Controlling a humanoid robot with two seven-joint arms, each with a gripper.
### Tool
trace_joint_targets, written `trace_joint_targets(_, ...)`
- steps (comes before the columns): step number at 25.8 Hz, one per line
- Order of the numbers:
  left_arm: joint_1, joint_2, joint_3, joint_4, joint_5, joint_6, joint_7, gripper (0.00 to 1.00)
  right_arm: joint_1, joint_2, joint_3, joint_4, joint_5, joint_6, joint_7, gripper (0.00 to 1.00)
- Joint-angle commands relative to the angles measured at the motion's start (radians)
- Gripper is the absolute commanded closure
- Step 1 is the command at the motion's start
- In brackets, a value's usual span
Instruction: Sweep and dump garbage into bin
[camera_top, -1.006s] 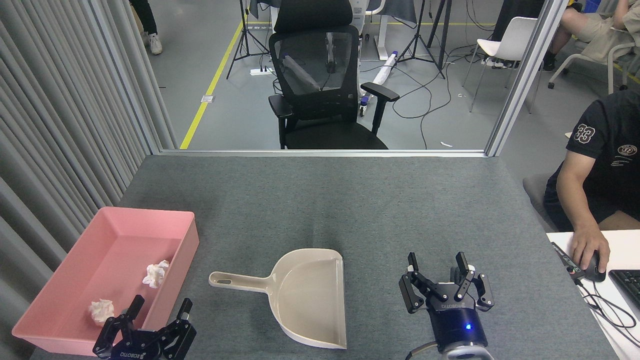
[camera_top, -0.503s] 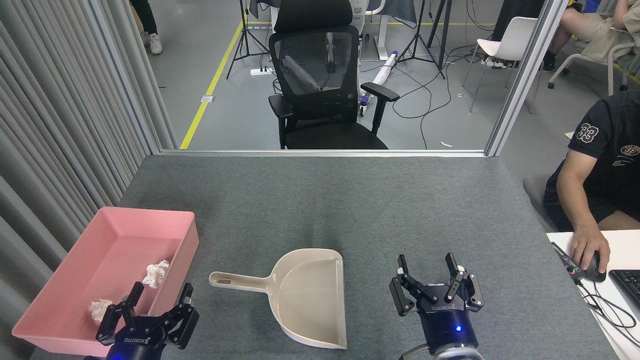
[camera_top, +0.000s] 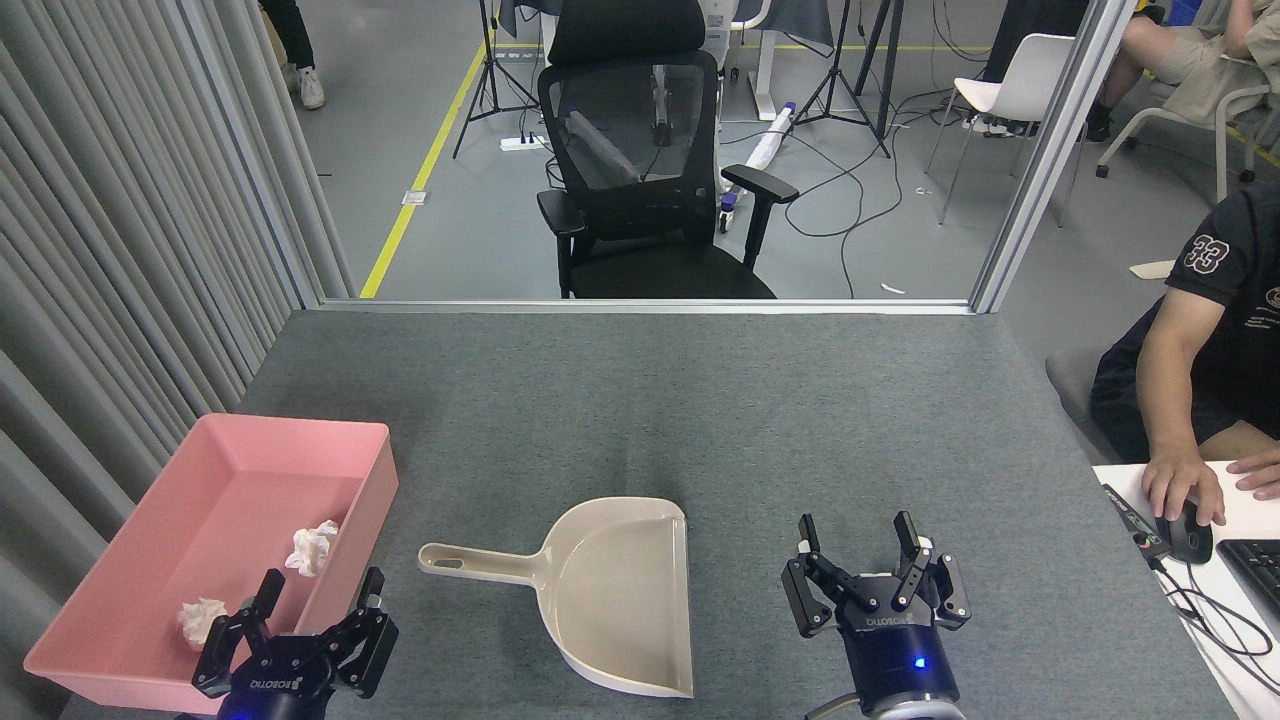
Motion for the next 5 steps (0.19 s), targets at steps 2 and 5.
trace_joint_targets(2,0.0,0.001,0.003,0.0,0.004,0.029,0.002,0.01,0.022,0.004,0.002,-0.001,0.001,0.0,0.0,0.02)
trace_joint_targets(5,0.0,0.001,0.003,0.0,0.005,0.033,0.002,0.01,0.035,0.004,0.006,-0.001,0.001,-0.001,0.0,0.02)
